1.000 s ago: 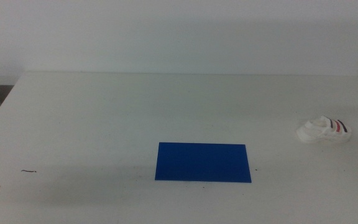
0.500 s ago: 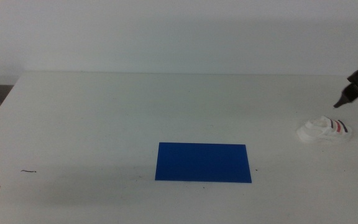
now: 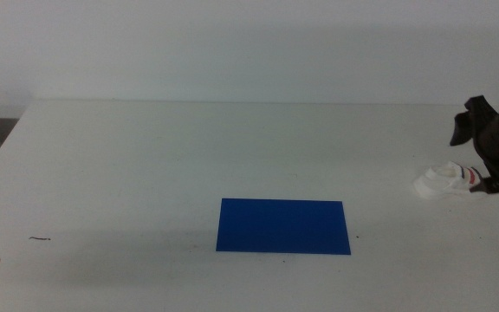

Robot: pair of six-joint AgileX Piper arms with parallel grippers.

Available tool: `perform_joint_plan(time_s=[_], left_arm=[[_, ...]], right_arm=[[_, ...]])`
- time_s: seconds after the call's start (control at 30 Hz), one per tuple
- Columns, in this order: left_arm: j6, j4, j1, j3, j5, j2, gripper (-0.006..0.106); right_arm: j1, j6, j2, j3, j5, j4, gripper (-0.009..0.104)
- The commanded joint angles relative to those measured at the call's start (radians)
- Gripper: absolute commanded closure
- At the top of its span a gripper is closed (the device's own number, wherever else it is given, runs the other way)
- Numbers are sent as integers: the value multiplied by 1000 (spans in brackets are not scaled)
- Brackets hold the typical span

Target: Use one arm to grab the shoe from the table and place it on the mat.

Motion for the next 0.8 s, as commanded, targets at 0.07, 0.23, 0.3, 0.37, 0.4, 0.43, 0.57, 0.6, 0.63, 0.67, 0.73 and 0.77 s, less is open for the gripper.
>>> perform_joint_plan(time_s=[0.07,0.23,0.3,0.37,0.4,0.43,0.57,0.6,0.63,0.67,0.73,0.77], left_arm=[[-3,-4,0,0,-12,5,7],[-3,-4,0,0,-12,5,7],[-3,-4,0,0,-12,5,7],[-3,-4,0,0,-12,5,7],[-3,-4,0,0,-12,5,7],[-3,-4,0,0,-12,5,7],[-3,-4,0,0,-12,5,7],[-3,-4,0,0,-12,5,7],[-3,-4,0,0,-12,5,7],[-3,-4,0,0,-12,5,7],[-3,-4,0,0,-12,5,7],[-3,-4,0,0,-12,5,7]], right_arm=[[-5,15,103,-111,70,-23,2],[-5,10,200,-192,136,-27,2],[-5,14,219,-192,136,-27,2],[-5,20,235,-192,126,-29,3],[-5,18,239,-192,124,-31,5],[-5,18,245,-192,119,-31,9],[-5,18,247,-192,129,-33,43],[-5,29,245,-192,141,-27,53],[-5,43,242,-194,162,-27,68],[-3,59,235,-194,188,-29,81],[18,94,215,-194,235,-47,98],[35,96,199,-194,252,-64,97]])
